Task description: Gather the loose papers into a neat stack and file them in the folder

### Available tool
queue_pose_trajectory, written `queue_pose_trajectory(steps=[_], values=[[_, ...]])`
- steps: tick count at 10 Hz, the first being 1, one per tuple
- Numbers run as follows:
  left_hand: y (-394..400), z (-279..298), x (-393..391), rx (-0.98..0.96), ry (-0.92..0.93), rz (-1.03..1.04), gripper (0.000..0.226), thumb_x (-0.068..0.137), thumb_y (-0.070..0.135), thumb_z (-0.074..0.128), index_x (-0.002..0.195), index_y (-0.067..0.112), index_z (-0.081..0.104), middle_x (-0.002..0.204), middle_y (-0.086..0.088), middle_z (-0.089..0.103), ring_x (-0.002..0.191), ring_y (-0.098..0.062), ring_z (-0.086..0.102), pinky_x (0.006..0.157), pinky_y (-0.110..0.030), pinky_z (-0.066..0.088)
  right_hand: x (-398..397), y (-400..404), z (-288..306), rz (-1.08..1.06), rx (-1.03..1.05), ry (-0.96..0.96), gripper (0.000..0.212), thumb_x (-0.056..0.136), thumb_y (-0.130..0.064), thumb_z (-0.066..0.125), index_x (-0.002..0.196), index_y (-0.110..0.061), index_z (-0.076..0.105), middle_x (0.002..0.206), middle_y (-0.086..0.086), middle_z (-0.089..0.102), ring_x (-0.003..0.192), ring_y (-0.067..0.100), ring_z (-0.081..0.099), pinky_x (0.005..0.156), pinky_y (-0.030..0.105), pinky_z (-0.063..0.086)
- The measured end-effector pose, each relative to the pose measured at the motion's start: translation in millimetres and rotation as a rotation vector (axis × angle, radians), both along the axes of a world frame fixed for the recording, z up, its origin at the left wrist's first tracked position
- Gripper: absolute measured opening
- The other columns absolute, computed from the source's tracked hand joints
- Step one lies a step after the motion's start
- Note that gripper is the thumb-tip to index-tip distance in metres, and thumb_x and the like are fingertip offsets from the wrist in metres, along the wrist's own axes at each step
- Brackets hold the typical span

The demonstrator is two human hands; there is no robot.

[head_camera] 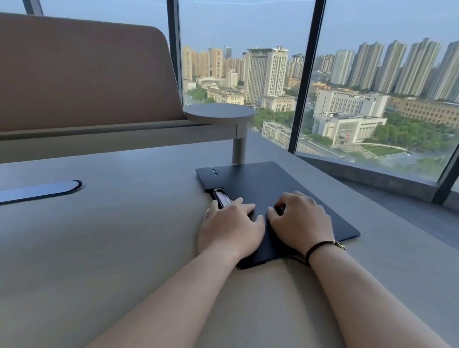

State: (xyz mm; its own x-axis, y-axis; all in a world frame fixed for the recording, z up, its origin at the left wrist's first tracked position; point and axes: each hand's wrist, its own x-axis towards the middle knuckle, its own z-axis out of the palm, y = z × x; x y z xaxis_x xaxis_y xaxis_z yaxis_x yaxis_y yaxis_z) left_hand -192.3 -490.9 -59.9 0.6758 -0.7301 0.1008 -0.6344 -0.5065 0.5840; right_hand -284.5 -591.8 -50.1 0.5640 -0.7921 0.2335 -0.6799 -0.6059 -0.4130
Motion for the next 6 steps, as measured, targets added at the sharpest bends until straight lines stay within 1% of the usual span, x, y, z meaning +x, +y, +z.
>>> queue_pose_trajectory(steps=[1,2,3,4,5,6], values=[[-15,-2,0,0.032,-0.017,0.007,0.051,0.093,0.054,0.043,0.141,0.039,0.051,0.162,0.013,0.030,0.153,-0.028,0.011,0.124,-0.041,0.011,4,-16,-1,0.007,-0.006,-0.006,0.025,0.090,-0.041,0.058,0.094,-0.020,0.071,0.109,0.000,0.067,0.105,0.026,0.062,0.103,0.047,0.045],[-27,-4,0,0.069,-0.027,0.009,0.054,0.093,0.055,0.040,0.145,0.039,0.046,0.164,0.011,0.026,0.153,-0.031,0.007,0.124,-0.043,0.008,5,-27,-2,0.010,-0.017,-0.005,0.026,0.089,-0.042,0.059,0.094,-0.020,0.072,0.110,0.000,0.069,0.105,0.026,0.063,0.097,0.040,0.046],[-35,-4,1,0.091,-0.030,0.011,0.053,0.093,0.056,0.039,0.143,0.041,0.046,0.164,0.012,0.026,0.153,-0.033,0.007,0.123,-0.044,0.007,6,-38,-3,-0.002,-0.003,-0.019,0.023,0.087,-0.043,0.059,0.093,-0.025,0.073,0.108,0.000,0.071,0.105,0.027,0.064,0.087,0.036,0.047],[-37,-3,3,0.094,-0.020,0.024,0.051,0.092,0.059,0.038,0.137,0.038,0.052,0.163,0.011,0.028,0.151,-0.033,0.012,0.123,-0.044,0.009,6,-41,-3,-0.012,0.014,-0.063,0.023,0.087,-0.043,0.059,0.089,-0.026,0.074,0.101,0.003,0.075,0.099,0.030,0.067,0.080,0.035,0.049],[-24,0,-1,-0.091,0.052,0.038,0.049,0.094,0.054,0.044,0.135,0.031,0.057,0.155,0.003,0.044,0.146,-0.027,0.027,0.120,-0.041,0.022,-2,-25,0,-0.020,-0.075,-0.109,0.028,0.090,-0.041,0.057,0.084,-0.019,0.074,0.090,0.008,0.075,0.090,0.034,0.068,0.072,0.034,0.048],[7,4,-9,-0.405,0.232,0.050,0.029,0.092,0.037,0.053,0.112,0.024,0.071,0.119,0.000,0.070,0.122,-0.024,0.055,0.105,-0.038,0.044,1,25,2,0.110,-0.236,-0.107,0.023,0.091,-0.032,0.055,0.089,-0.018,0.072,0.091,0.004,0.074,0.087,0.032,0.069,0.066,0.033,0.044]])
